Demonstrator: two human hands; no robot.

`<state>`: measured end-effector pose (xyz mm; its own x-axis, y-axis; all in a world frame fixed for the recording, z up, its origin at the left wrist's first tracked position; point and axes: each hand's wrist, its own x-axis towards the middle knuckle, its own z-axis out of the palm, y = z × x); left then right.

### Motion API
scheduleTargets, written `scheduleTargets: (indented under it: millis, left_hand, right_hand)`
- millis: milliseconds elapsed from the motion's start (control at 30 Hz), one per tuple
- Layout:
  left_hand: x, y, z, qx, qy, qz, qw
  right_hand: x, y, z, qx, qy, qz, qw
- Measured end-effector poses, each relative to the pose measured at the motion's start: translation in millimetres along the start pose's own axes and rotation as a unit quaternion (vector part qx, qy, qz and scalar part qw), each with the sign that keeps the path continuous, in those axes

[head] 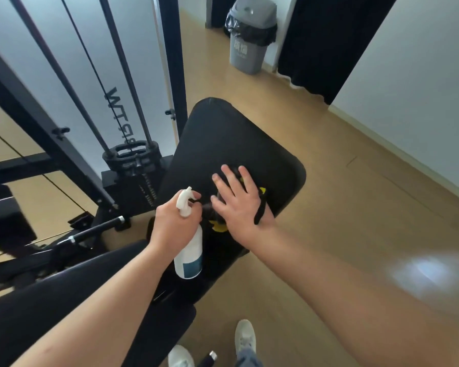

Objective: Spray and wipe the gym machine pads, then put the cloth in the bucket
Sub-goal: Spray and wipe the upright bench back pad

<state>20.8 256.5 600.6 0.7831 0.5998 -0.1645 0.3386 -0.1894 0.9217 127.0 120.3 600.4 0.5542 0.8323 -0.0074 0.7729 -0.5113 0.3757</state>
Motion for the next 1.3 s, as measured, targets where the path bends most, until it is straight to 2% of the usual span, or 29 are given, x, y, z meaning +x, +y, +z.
scheduleTargets:
  millis: [67,133,200,333,533,667,767,900,1067,1133,1300]
  left_hand:
    - [-3,2,3,-0.003,-0.008,-0.002,1.0]
    - [-4,2,6,-0.006,-0.019,0.002,1.0]
    - [-5,3,8,-0.006,-0.031,0.011,0.999]
    - [-2,1,9,-0.001,-0.033,0.023,0.999]
    - [12,-6,-1,-0.003,-0.019,0.001,1.0]
    - [24,-12,-8,0.03,-0.009,-0.008,0.999]
    - [27,-14,-14,0.04,-0.007,-0.013,0.999]
    - [20,-18,-21,0.046,0.012,-0.016,0.999]
    - [7,-29,-25,0.025,0.014,-0.009,1.0]
    - [2,-32,-26,0.023,0.002,-0.006,1.0]
    - [2,-35,-21,0.037,-0.024,0.0,0.999]
  right_hand:
    - [-39,4,-4,-0.072,-0.007,-0.011,0.997]
    - [-67,14,-5,-0.035,0.007,0.02,0.999]
    - [-72,25,-24,-0.039,-0.021,0.065,0.997]
    - [-27,34,-50,-0.038,0.007,0.139,0.99]
    - [67,36,-57,-0.065,0.036,0.135,0.988]
    - [119,23,-61,-0.084,0.032,0.104,0.99]
    - [134,14,-61,-0.114,-0.006,0.048,0.992]
    - [109,9,-51,-0.116,-0.038,-0.046,0.991]
    - [46,-15,-38,-0.087,-0.089,-0.089,0.988]
    - [15,-13,-32,-0.061,-0.065,-0.078,0.993]
    - [0,23,-38,-0.025,0.128,-0.032,0.991]
